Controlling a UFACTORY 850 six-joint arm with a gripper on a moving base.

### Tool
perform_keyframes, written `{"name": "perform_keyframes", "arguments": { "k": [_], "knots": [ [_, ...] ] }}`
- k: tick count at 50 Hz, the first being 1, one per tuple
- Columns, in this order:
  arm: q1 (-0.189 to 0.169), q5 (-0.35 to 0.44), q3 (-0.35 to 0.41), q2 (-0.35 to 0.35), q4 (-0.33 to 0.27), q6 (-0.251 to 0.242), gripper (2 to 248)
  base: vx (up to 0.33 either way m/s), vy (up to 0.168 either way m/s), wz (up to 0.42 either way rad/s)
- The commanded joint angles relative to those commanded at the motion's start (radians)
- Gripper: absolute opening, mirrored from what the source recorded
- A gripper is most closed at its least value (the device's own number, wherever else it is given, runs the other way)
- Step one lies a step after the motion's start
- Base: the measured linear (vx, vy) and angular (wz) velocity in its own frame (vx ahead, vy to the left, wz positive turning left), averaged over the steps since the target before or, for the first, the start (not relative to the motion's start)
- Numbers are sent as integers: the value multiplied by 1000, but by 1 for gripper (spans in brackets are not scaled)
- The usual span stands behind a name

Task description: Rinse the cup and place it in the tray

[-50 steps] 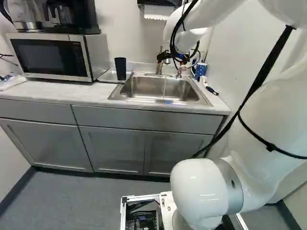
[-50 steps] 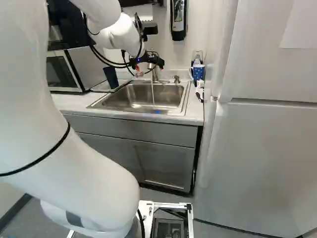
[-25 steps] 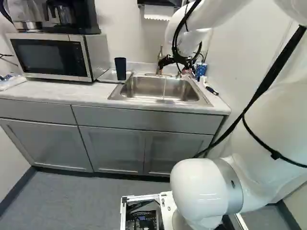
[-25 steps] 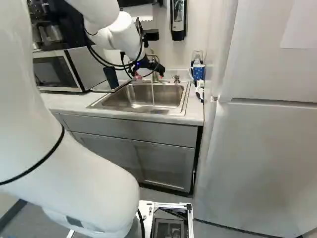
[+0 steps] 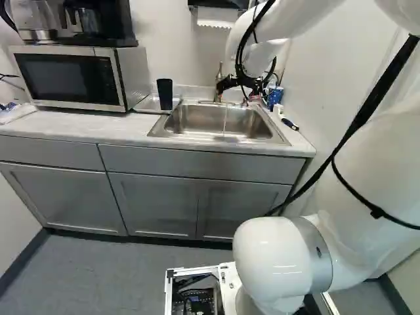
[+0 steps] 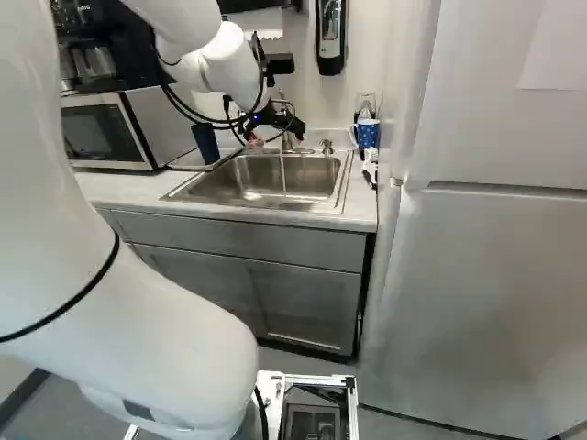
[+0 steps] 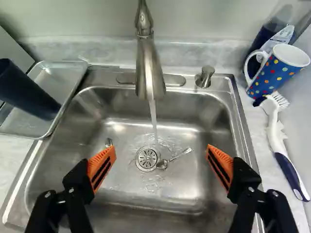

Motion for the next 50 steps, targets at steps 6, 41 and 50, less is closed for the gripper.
{"name": "perform_keyframes", "arguments": {
  "k": [6, 41, 50],
  "knots": [
    [0, 54, 0, 0, 5, 0, 247, 0, 0, 0],
    [0, 295, -32, 3, 9, 0, 247, 0, 0, 0],
    [2, 295, -61, -9, 9, 0, 247, 0, 0, 0]
  ]
}}
